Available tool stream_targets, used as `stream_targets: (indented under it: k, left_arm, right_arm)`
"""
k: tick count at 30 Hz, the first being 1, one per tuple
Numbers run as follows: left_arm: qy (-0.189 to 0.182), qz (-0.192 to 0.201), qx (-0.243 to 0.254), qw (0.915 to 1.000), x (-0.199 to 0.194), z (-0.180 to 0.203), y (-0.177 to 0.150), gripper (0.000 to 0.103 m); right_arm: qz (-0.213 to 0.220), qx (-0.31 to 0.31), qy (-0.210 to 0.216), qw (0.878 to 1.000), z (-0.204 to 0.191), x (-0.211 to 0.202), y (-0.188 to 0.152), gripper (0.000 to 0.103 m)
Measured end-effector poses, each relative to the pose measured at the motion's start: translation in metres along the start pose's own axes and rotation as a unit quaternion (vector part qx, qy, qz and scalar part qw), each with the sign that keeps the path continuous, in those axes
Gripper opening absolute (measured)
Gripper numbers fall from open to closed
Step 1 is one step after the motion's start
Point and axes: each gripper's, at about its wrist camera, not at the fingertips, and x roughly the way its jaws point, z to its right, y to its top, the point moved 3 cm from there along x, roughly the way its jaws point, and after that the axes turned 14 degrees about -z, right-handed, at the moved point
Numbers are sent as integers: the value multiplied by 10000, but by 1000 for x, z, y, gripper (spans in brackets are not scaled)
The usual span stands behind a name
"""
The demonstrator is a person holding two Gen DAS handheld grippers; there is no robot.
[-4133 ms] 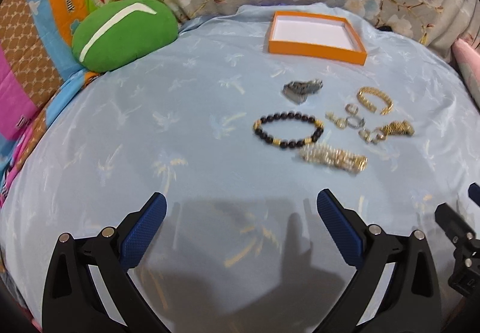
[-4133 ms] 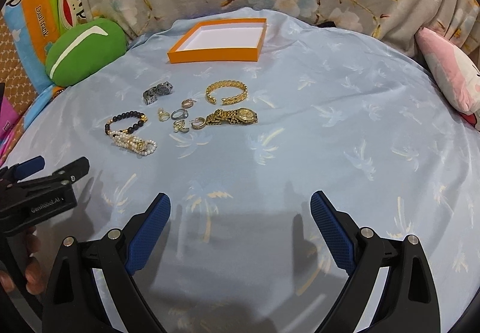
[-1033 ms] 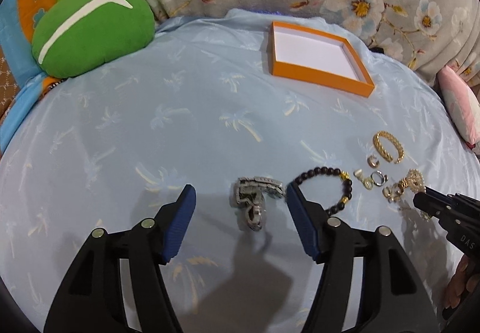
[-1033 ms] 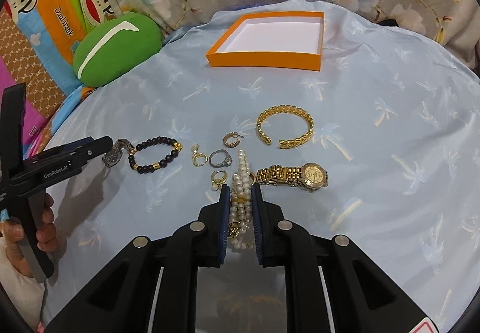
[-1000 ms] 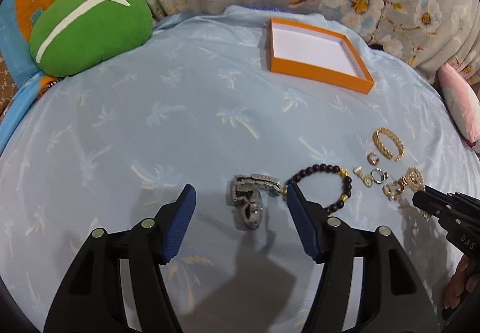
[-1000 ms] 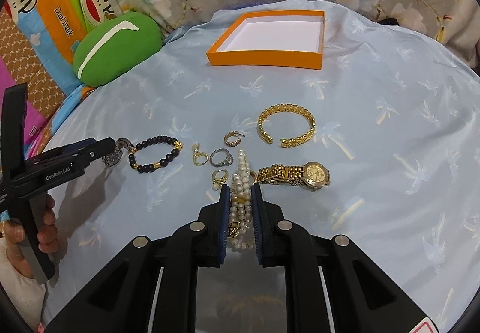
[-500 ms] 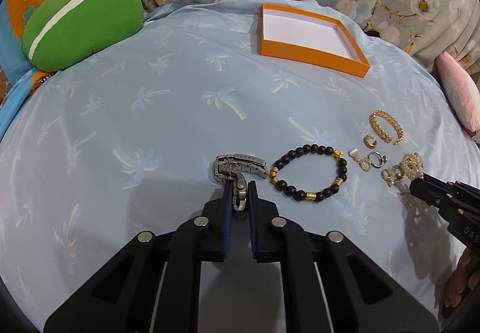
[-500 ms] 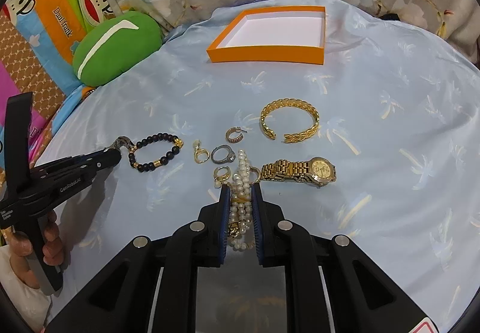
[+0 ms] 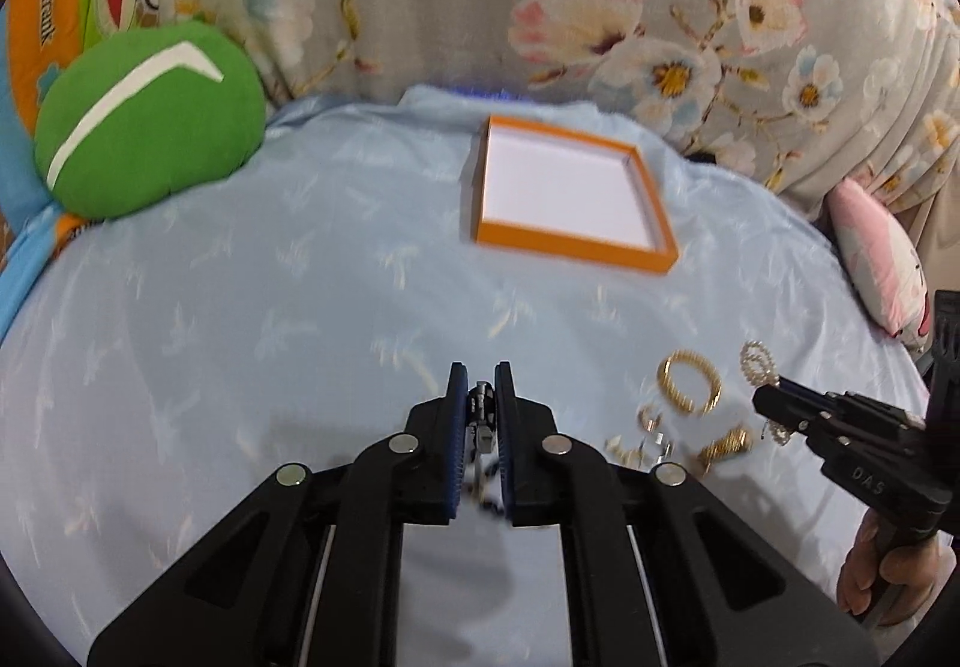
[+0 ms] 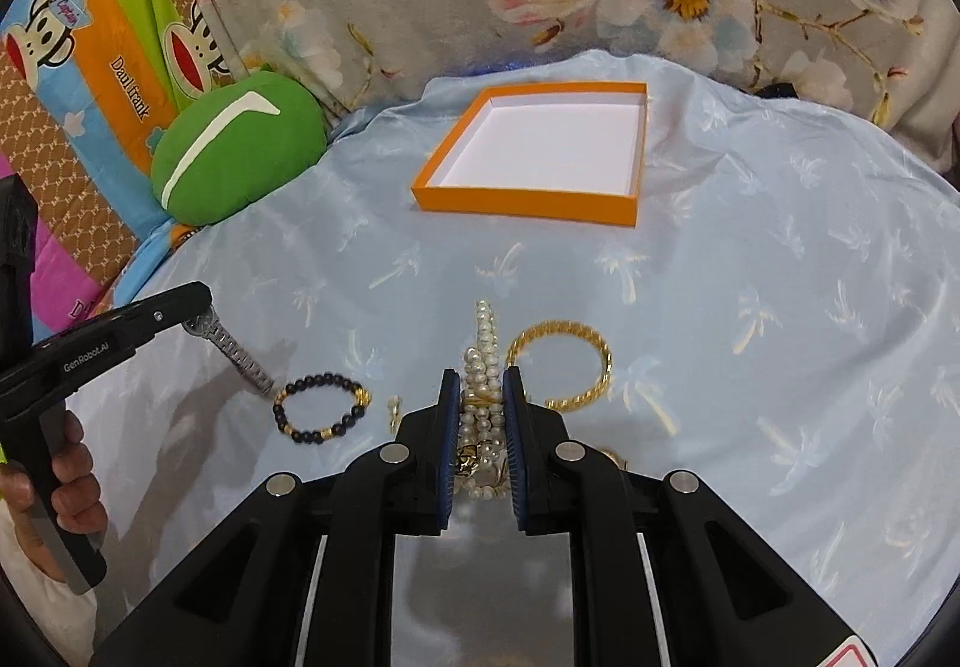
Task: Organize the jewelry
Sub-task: 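Carry both items into the orange box and open both tools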
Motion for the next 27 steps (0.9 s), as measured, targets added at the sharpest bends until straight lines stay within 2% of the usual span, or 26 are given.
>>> stream_targets:
  k: [7,12,17,20,27]
  left_arm:
    - [108,352,267,9990,30,17,82,8]
    - [-20,345,385,9987,82,31,143,8]
    - [78,335,544,9979,139,42,189,8]
    - [112,267,627,9976,177,48,213,8]
    - [277,159,566,9979,229,51,239,8]
  right_arm:
    - [160,-39,-81,9998,27,23,82,13]
    - [158,77,-210,9996,58,58,146,13]
    - [35,150,-284,9995,79,100,194,13]
    - [-55,84,-412,9991,85,127,213,13]
    - [-230,140,-477,9985,104,166,236,13]
